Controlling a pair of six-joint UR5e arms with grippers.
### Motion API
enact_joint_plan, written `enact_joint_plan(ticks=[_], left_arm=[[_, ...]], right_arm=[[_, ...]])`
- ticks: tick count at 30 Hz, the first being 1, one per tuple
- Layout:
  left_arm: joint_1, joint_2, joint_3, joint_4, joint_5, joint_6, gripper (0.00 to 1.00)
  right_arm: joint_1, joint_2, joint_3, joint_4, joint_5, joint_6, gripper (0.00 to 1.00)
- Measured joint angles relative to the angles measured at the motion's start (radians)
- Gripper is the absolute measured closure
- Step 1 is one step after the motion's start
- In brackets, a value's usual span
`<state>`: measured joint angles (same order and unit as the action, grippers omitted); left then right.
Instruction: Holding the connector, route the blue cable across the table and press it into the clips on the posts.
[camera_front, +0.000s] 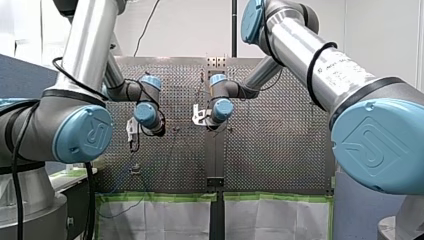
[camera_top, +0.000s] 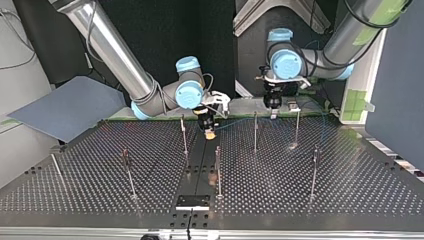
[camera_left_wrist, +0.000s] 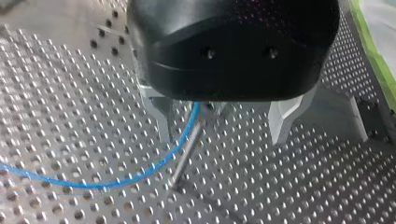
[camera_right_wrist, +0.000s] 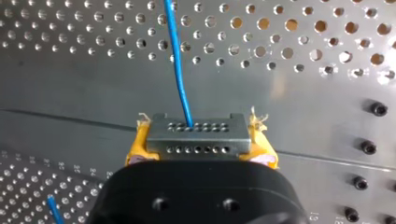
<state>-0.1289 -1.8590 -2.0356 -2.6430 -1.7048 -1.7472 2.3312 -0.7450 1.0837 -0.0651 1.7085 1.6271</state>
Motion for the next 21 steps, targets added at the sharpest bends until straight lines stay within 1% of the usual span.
enact_joint_plan(ticks=[3,6,11,17,21], left_arm=[[-0.015,0.028,-0.019,0.004,0.002,-0.001,0.0],[-0.032,0.04,-0.031,0.006,0.007,-0.001,0.0],[-0.068,0.043,-0.04,0.011,0.011,-0.006,0.0],[-0.123,0.042,-0.04,0.046,0.001,-0.029,0.0],[-0.158,0.035,-0.029,0.055,-0.011,-0.045,0.0]], right_arm=[[0.0,0.0,0.0,0.002,-0.001,0.0,1.0],[0.0,0.0,0.0,0.003,-0.002,0.0,1.0],[-0.003,0.0,0.0,0.009,-0.008,-0.002,1.0],[-0.005,-0.002,0.0,0.019,-0.011,-0.005,1.0],[-0.006,-0.007,0.0,0.035,-0.013,-0.008,1.0]])
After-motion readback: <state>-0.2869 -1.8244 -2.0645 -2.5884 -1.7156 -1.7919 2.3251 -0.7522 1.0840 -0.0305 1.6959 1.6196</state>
